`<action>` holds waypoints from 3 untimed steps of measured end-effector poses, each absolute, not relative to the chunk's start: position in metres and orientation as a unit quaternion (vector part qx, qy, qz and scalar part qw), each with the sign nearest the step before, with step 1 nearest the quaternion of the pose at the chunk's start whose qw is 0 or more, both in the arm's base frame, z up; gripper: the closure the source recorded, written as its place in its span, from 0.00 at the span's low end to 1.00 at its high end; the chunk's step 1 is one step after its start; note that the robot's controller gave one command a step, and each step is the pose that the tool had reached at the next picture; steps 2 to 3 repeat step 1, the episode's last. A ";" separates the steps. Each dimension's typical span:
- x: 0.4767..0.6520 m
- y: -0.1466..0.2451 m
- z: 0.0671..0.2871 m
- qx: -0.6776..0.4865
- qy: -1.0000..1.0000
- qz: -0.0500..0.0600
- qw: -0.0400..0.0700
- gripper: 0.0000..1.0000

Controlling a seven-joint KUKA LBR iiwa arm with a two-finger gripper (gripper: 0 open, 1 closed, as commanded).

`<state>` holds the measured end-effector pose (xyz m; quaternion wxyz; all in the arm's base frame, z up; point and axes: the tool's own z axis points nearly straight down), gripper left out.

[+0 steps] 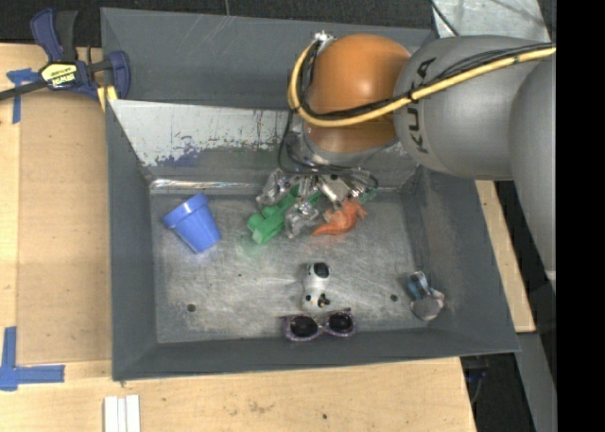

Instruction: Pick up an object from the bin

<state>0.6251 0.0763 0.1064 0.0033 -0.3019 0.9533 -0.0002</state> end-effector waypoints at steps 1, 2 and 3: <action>0.625 0.076 0.112 -0.302 0.953 0.000 0.004 1.00; 0.625 0.076 0.112 -0.302 0.953 0.000 0.004 1.00; 0.625 0.076 0.112 -0.302 0.953 0.000 0.004 1.00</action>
Offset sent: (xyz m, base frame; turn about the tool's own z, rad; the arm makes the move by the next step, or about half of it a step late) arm -0.0001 0.0000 0.0047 0.0000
